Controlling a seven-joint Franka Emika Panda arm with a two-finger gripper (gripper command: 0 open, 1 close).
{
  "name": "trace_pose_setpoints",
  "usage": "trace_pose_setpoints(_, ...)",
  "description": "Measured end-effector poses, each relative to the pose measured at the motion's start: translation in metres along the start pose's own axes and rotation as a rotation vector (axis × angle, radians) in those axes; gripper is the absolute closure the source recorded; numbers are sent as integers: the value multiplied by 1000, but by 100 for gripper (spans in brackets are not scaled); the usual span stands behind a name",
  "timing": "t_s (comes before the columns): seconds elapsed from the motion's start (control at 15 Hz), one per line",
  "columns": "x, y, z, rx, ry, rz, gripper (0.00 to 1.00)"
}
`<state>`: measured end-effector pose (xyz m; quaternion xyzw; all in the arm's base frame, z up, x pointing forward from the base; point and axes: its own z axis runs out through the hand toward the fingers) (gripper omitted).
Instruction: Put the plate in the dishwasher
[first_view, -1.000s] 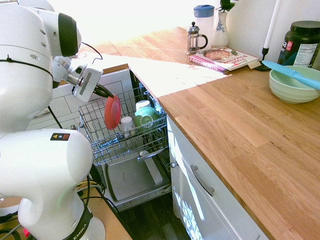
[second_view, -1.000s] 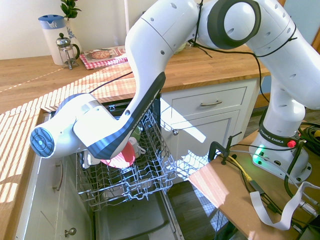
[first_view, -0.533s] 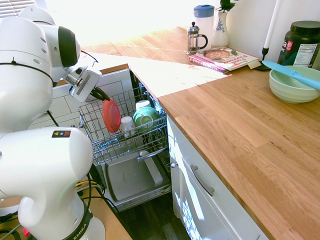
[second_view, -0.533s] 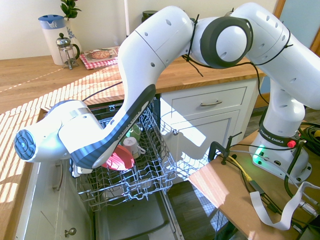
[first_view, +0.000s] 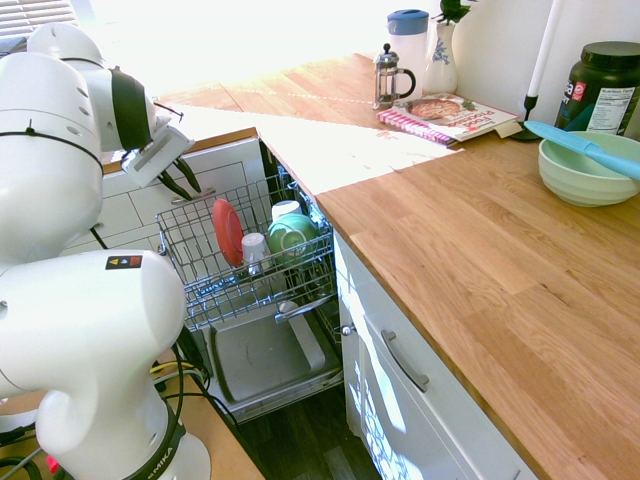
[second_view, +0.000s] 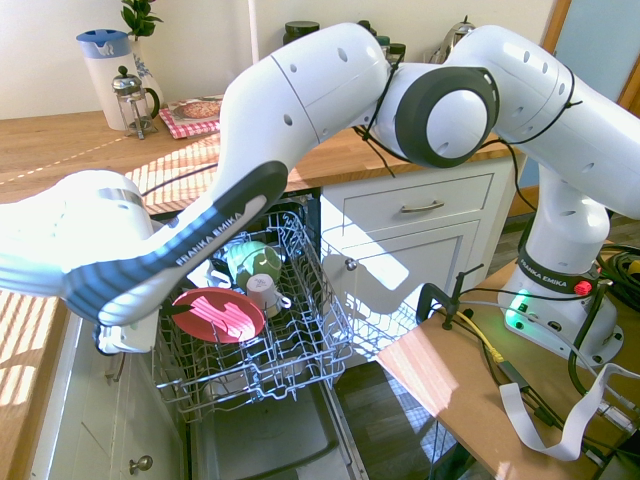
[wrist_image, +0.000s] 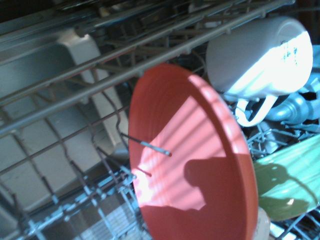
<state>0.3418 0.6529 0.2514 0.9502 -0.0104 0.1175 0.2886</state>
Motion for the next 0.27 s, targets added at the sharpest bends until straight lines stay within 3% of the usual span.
trace_pose_setpoints(0.27, 71, 59, -39, 53, -75, 69, 0)
